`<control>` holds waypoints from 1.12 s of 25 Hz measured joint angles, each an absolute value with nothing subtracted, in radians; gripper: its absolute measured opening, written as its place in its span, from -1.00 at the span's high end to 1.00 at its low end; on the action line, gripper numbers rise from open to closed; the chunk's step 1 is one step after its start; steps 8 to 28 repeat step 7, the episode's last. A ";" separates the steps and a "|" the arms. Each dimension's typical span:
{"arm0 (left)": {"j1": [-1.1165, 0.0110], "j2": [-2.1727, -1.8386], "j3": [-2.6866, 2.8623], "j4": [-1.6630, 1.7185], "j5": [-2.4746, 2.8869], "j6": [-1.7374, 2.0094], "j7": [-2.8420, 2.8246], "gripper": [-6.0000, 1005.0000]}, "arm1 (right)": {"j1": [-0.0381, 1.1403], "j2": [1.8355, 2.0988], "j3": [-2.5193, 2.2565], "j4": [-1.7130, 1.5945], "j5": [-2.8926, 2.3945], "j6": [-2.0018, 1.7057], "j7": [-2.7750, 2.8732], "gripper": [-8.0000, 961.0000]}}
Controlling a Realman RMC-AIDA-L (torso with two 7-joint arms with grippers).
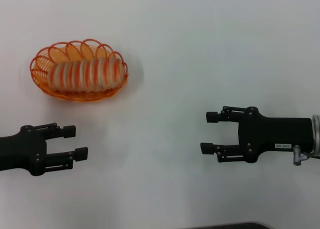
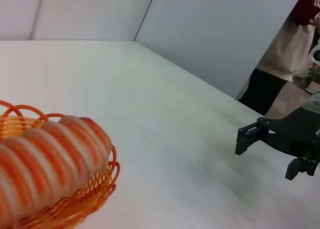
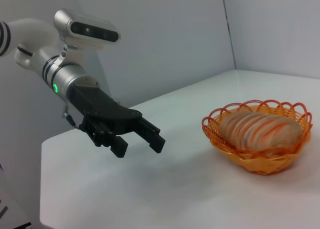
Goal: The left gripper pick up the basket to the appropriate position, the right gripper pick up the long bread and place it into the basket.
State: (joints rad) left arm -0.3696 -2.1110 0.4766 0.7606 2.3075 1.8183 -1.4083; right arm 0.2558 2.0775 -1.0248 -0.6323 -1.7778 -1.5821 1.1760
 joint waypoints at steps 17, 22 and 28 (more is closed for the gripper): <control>-0.363 -2.113 0.475 0.759 2.307 1.813 -1.408 -0.51 | 0.261 2.077 -1.025 -0.634 -1.778 -1.584 1.177 -0.72; -0.363 -2.113 0.475 0.759 2.307 1.813 -1.408 -0.51 | 0.261 2.077 -1.025 -0.634 -1.778 -1.584 1.177 -0.72; -0.363 -2.113 0.475 0.759 2.307 1.813 -1.408 -0.51 | 0.261 2.077 -1.025 -0.634 -1.778 -1.584 1.177 -0.72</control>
